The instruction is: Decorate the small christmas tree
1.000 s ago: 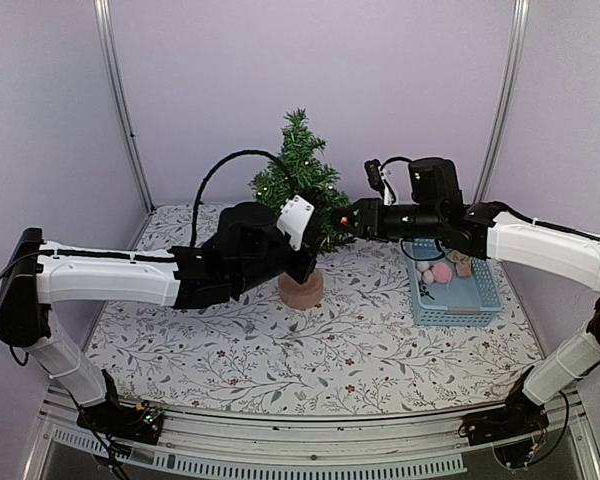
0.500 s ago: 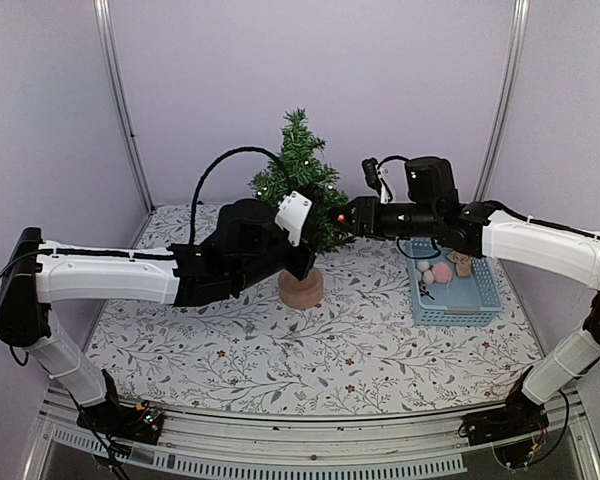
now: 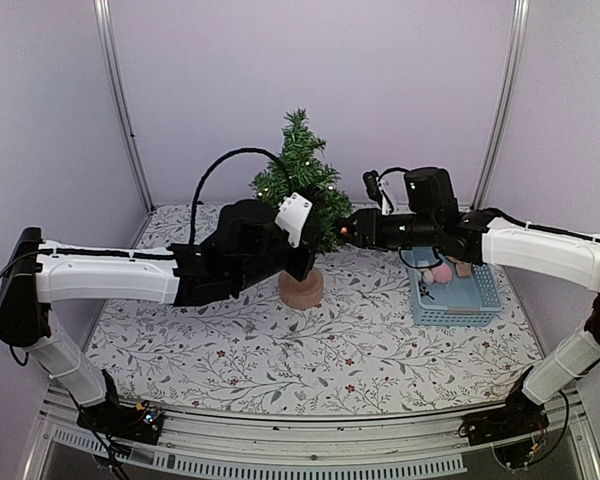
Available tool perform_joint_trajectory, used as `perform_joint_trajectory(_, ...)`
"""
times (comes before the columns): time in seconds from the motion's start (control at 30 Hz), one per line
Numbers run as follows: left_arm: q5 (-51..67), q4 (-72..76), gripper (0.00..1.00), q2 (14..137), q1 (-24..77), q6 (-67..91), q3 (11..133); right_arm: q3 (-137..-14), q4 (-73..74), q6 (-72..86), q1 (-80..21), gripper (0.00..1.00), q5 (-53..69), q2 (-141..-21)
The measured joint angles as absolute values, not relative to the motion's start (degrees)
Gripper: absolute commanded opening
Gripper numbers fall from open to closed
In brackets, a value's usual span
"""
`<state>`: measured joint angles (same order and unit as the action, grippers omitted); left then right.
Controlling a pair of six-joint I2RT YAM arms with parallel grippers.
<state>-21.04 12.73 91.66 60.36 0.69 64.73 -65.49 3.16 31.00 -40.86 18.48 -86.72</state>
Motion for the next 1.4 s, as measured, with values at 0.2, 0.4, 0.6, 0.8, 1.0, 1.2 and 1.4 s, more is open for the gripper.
perform_joint_trajectory(0.2, -20.3, 12.8, 0.15, 91.7, 60.3, 0.7, 64.7, -65.4, 3.4, 31.1, -40.9, 0.47, 17.9, -85.6)
perform_joint_trajectory(0.4, -19.7, 12.8, 0.23, 91.3, 60.4, 0.7, 64.4, -65.4, 4.2, 31.4, -40.9, 0.55, 16.6, -84.4)
perform_joint_trajectory(0.6, -18.4, 12.6, 0.32, 88.2, 60.5, 0.5, 62.0, -65.4, 5.6, 31.7, -40.8, 0.61, 15.2, -82.9)
perform_joint_trajectory(0.8, -17.5, 12.5, 0.35, 85.6, 60.6, 0.6, 60.0, -65.4, 6.3, 31.7, -40.8, 0.63, 14.6, -82.7)
perform_joint_trajectory(1.0, -14.2, 12.8, 0.39, 81.8, 61.1, 1.0, 55.9, -65.4, 6.6, 31.7, -40.5, 0.65, 14.5, -82.5)
perform_joint_trajectory(1.2, -11.6, 12.9, 0.43, 72.8, 61.1, 4.3, 48.4, -63.8, 6.9, 31.7, -38.7, 0.67, 15.5, -79.4)
perform_joint_trajectory(1.4, -9.6, 11.9, 0.43, 63.1, 55.6, 11.4, 43.8, -60.8, 8.0, 31.7, -34.3, 0.68, 17.8, -74.5)
